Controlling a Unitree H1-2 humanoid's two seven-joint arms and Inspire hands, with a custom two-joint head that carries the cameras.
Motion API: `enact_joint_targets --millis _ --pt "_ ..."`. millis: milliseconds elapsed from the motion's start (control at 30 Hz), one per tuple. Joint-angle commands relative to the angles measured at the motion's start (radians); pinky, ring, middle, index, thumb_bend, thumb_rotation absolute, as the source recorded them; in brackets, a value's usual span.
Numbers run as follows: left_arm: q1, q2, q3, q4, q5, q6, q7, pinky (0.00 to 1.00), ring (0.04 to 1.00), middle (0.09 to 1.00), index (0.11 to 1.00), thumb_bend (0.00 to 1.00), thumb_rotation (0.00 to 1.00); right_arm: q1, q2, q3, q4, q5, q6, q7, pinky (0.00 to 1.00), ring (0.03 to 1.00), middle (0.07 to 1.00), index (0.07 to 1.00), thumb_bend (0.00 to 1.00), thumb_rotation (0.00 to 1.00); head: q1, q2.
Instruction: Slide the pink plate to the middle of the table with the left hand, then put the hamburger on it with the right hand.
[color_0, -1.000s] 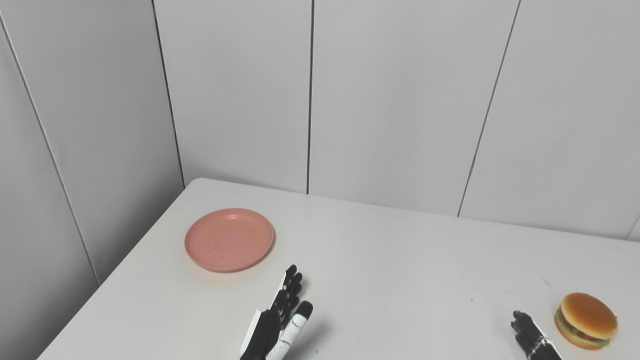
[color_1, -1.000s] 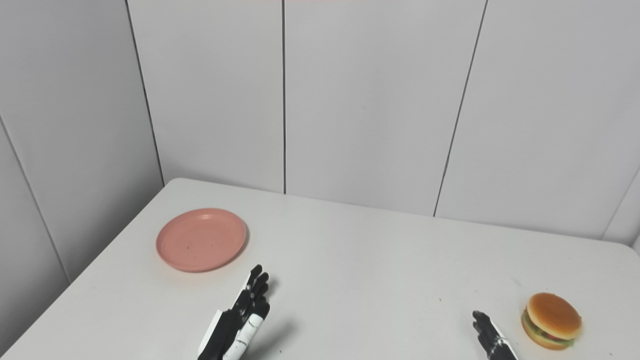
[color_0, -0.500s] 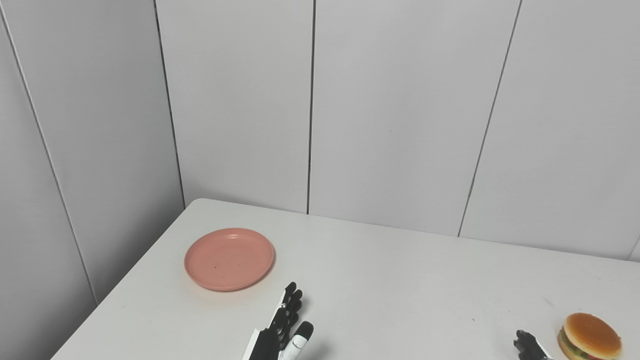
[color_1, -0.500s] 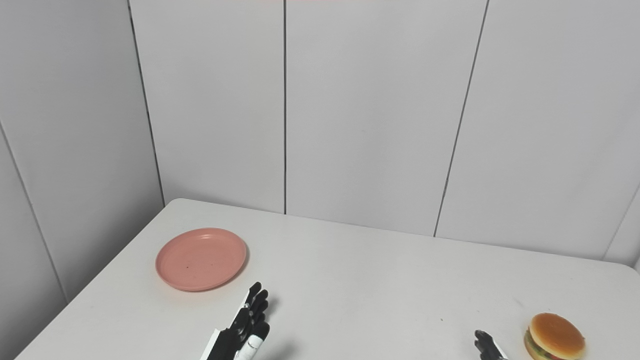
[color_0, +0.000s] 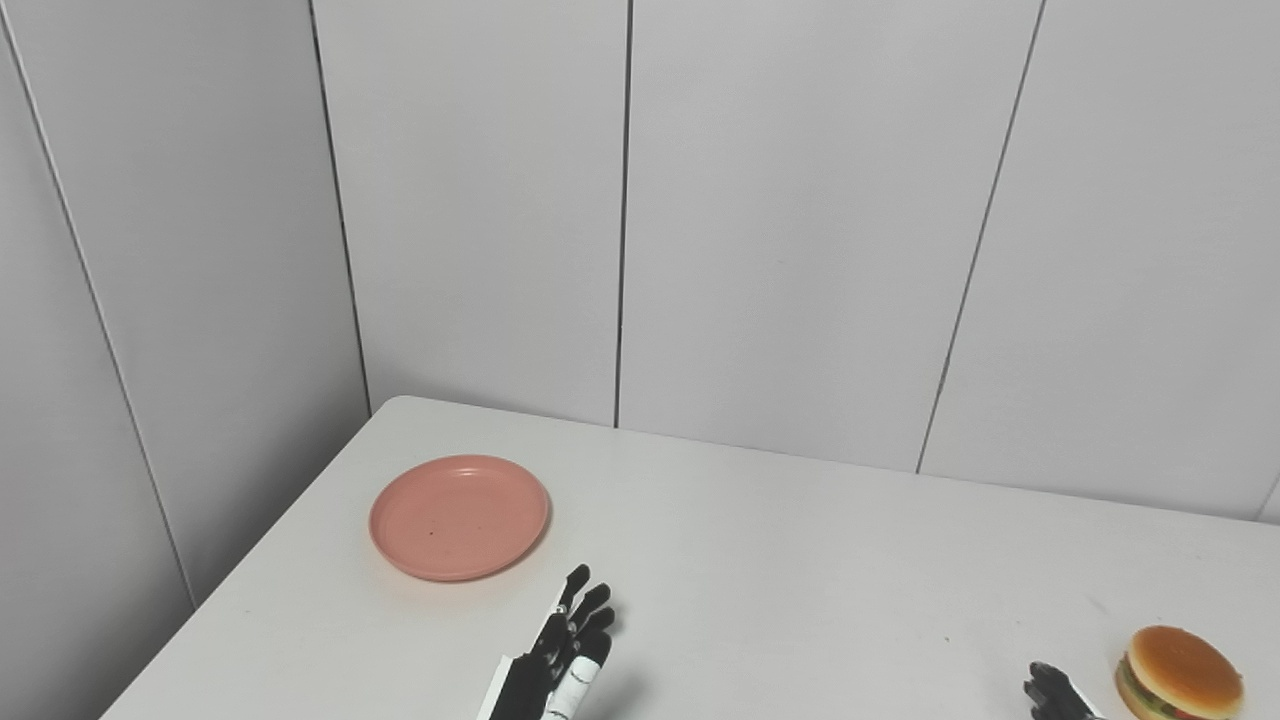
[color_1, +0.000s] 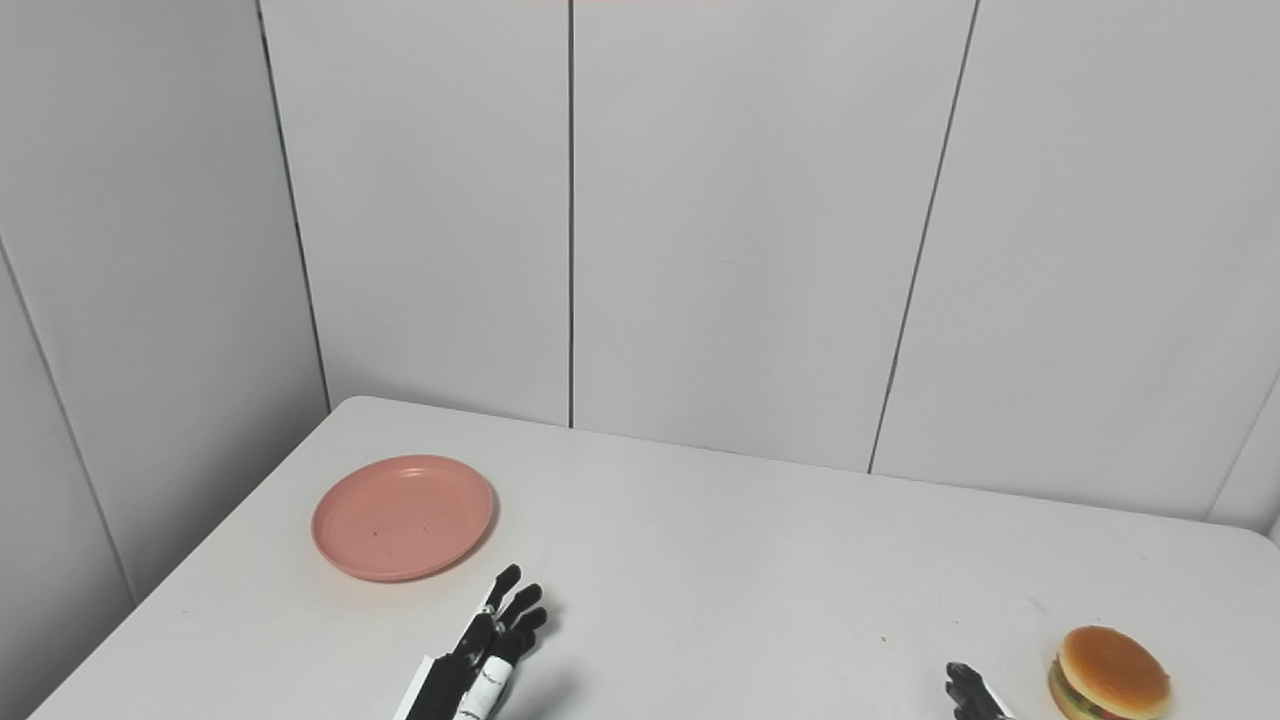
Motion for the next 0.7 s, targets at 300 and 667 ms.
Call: enact_joint_targets --millis 300,667 --pt "-0.393 0.139 0.118 -0.074 0.009 0.029 0.024 0.88 0.863 0.858 0.875 0.94 0.8 -0.067 -0.004 -0.028 0.195 -0.019 0.123 -0.048 0.94 0.909 0.912 0.854 0.91 1.0 -0.023 -0.005" --pt "-0.498 0.258 0.207 -0.02 0.019 0.04 0.04 0.83 0.827 0.838 0.821 0.96 0.79 -0.063 -0.001 -0.02 0.19 -0.02 0.123 -0.043 0.95 0.916 0.922 0.872 0.91 1.0 -0.028 -0.005"
